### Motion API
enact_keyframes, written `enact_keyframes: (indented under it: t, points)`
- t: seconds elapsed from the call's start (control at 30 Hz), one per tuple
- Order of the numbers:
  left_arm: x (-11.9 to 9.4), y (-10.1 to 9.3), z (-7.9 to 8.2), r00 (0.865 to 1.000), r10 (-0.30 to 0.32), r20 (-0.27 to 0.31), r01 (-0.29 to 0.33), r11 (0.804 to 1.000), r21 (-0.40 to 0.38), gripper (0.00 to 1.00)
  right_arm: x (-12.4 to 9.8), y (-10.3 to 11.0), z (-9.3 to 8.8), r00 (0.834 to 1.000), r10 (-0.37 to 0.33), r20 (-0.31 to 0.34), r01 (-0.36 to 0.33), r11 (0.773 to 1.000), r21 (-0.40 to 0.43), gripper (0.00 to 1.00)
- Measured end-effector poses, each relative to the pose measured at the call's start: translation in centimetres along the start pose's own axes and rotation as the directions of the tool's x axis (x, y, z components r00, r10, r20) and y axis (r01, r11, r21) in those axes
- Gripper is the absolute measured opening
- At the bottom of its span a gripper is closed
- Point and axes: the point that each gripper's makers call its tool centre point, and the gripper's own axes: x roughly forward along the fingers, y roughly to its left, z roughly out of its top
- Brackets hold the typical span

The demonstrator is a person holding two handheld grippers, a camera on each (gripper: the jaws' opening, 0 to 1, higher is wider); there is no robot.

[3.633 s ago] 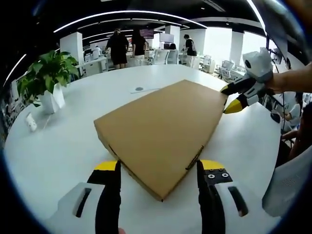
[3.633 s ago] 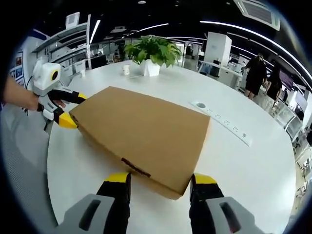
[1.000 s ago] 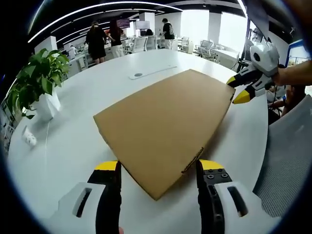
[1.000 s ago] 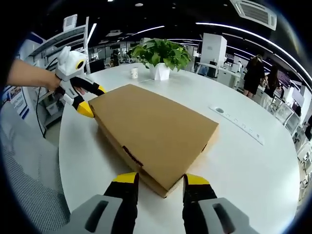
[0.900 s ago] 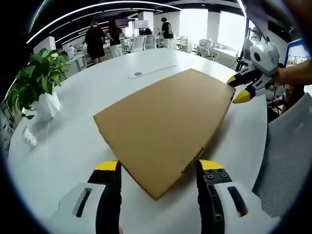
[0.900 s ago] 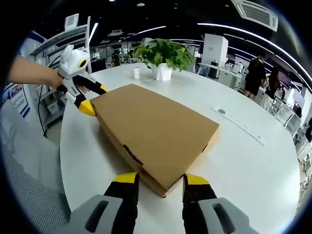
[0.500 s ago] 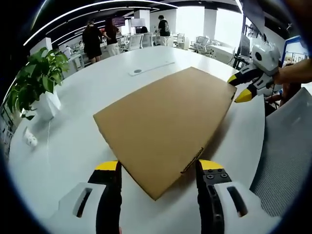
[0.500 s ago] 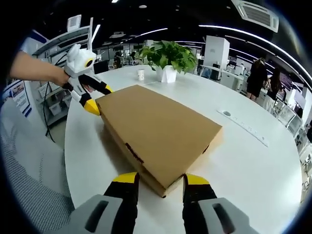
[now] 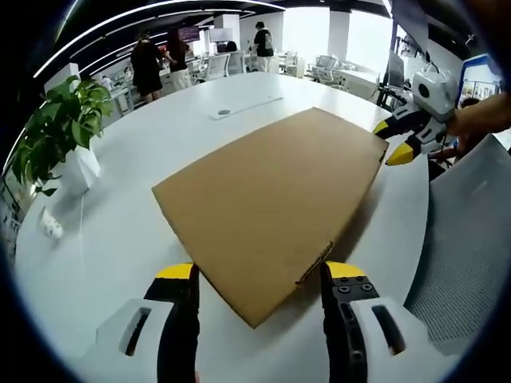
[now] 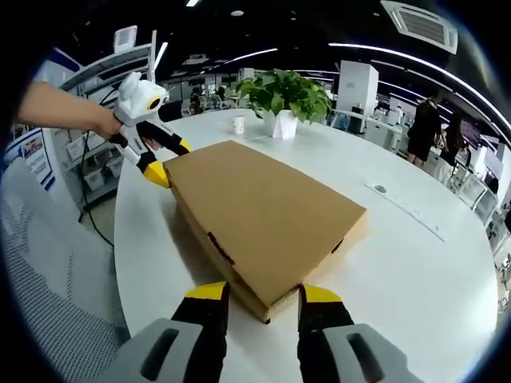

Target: Operate the shoe box by opening the lid, removing the specified soft item, and placing it in the target area until the item is outside and the box remains undamaged.

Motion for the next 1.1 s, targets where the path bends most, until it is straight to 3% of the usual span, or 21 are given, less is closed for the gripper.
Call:
enact_keyframes:
  t: [0.6, 1.1]
  points:
    - [-0.7, 0.0, -0.9, 1.0, 0.007, -0.008, -0.007, 1.0, -0.006, 0.62, -0.2, 1.1, -0.1, 1.0, 0.009, 0.021, -0.009, 1.0, -0.003, 0.3]
    - [-0.5, 0.2, -1.1, 0.998, 0.06, 0.014, -0.06, 0.998, 0.012, 0.64, -0.2, 0.7, 0.0, 0.999, -0.012, 0.043, 0.011, 1.0, 0.028, 0.27]
